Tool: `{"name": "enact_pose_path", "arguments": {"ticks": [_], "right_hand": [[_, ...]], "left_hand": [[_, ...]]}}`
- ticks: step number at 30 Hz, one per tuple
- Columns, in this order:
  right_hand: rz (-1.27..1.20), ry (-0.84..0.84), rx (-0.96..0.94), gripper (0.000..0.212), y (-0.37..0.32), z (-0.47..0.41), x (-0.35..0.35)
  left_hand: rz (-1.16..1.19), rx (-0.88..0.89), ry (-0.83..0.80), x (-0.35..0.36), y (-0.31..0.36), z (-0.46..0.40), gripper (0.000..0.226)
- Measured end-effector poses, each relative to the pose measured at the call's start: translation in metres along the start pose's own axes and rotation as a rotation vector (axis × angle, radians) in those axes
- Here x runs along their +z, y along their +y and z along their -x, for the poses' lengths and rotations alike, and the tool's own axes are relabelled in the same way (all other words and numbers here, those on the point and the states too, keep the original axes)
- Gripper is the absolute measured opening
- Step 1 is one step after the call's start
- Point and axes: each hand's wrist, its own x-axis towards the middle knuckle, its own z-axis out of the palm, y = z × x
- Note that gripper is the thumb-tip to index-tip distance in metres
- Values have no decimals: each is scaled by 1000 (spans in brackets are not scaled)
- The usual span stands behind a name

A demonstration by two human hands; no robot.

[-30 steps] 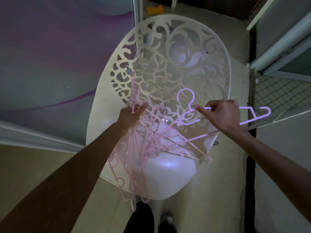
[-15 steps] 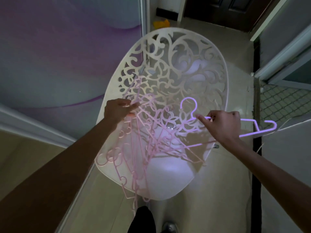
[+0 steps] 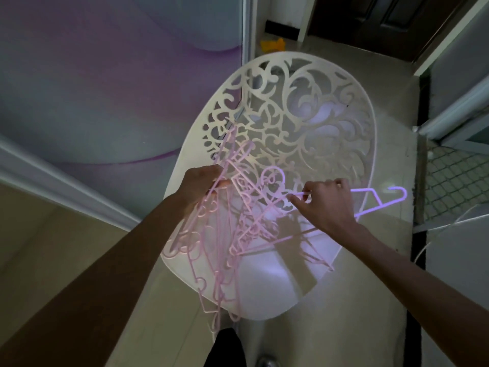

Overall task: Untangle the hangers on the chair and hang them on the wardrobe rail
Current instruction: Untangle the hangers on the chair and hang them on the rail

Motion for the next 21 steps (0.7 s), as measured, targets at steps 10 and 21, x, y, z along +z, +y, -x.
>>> {"name": "enact_pose_path", "arguments": {"ticks": [10,21], "right_hand": [[-14,-178,-80,45,-42,-58,21],[-469,-487,-15,37,-50,-58,46]], "left_hand": [[-205,-39,-149,-10,2,-17,47],[-143,-109,-89,0,-4,-32,49]]}}
